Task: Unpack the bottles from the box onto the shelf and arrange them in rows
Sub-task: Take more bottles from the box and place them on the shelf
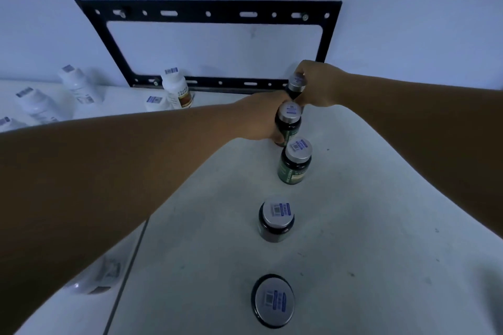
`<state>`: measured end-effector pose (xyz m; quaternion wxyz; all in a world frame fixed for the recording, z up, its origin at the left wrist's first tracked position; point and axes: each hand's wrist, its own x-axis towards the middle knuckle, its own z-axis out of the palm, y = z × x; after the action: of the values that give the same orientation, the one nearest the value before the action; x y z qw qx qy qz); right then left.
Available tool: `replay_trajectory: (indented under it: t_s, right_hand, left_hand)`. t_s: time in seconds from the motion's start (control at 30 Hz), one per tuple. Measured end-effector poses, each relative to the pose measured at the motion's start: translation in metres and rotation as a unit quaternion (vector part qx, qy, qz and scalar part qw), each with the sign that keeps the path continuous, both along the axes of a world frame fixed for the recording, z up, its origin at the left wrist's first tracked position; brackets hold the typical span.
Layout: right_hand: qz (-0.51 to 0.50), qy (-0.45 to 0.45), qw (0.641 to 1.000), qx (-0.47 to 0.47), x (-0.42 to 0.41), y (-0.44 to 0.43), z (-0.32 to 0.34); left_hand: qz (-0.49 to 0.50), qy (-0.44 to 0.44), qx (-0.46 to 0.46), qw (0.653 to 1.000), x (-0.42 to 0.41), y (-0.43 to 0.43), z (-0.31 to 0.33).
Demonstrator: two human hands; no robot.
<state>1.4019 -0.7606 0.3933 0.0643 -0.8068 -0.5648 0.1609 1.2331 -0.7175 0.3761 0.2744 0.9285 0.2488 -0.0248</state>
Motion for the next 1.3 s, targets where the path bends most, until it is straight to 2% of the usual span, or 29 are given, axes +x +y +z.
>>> replay_trajectory:
  t_s: [0.1, 0.27, 0.47, 0.7, 0.9, 1.07, 1.3]
  right_hand:
    - [-0.006, -0.018, 0.999, -0.035, 0.001, -0.007, 0.011]
    - [-0.038, -0.065, 0.996, -0.039, 0.003, -0.044, 0.051]
    - [-0.169, -0.083, 0.982, 0.011, -0.018, -0.155, 0.12]
    - [-0.328, -0.125, 0.936, -0.01, -0.085, -0.331, 0.171]
    - [-0.456, -0.109, 0.883, -0.019, -0.162, -0.499, 0.182]
    - [-0.531, -0.086, 0.838, -0.092, -0.214, -0.626, 0.162]
    - [-0.591, -0.006, 0.798, -0.12, -0.257, -0.769, 0.071]
  left_hand:
    - [0.005, 0.027, 0.004, 1.0, -0.009, 0.008, 0.013]
    - [-0.018, 0.035, 0.073, 0.997, -0.018, 0.016, 0.051]
    - [-0.114, -0.047, 0.121, 0.985, -0.004, -0.028, 0.115]
    - [-0.297, -0.106, 0.133, 0.939, 0.008, -0.164, 0.149]
    - [-0.428, -0.118, 0.129, 0.887, 0.008, -0.322, 0.159]
    - [-0.518, -0.099, 0.134, 0.839, 0.002, -0.456, 0.14]
    - [-0.594, -0.012, 0.126, 0.795, -0.011, -0.607, 0.061]
